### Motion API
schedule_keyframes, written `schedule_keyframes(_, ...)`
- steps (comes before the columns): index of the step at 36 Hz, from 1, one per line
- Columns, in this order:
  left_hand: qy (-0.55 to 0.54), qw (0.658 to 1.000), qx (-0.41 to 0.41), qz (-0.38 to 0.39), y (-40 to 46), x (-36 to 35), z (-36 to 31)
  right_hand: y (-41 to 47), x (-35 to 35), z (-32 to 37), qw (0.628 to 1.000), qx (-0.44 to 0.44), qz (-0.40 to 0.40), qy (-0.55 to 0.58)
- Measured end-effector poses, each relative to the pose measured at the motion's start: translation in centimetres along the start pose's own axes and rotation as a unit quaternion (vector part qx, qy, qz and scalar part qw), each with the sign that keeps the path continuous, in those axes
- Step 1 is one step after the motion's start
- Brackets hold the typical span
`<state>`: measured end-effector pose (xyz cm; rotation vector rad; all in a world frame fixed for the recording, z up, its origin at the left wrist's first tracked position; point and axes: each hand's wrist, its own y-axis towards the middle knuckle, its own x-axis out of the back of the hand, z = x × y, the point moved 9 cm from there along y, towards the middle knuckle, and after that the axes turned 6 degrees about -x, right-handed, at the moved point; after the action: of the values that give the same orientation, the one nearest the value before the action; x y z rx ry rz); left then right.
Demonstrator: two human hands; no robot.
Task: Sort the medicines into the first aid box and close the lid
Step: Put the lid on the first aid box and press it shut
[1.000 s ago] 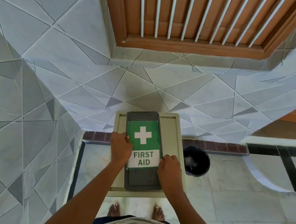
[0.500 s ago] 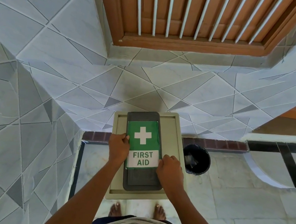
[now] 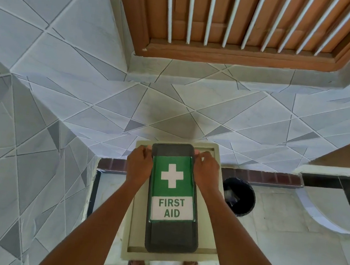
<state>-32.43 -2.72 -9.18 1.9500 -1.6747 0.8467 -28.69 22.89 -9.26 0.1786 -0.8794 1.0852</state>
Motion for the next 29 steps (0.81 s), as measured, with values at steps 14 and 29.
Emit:
schedule_keyframes(14, 0.076, 0.992, -0.1, 0.001, 5.4, -3.5, -1.0, 6.1, -4.3, 1.7, 0.997, 0.017, 0.001, -0.076)
schedule_keyframes(29, 0.099, 0.992, -0.079, -0.008, 4.6, -2.8, -1.4, 4.7, -3.2, 1.4, 0.995, -0.021, -0.013, -0.094)
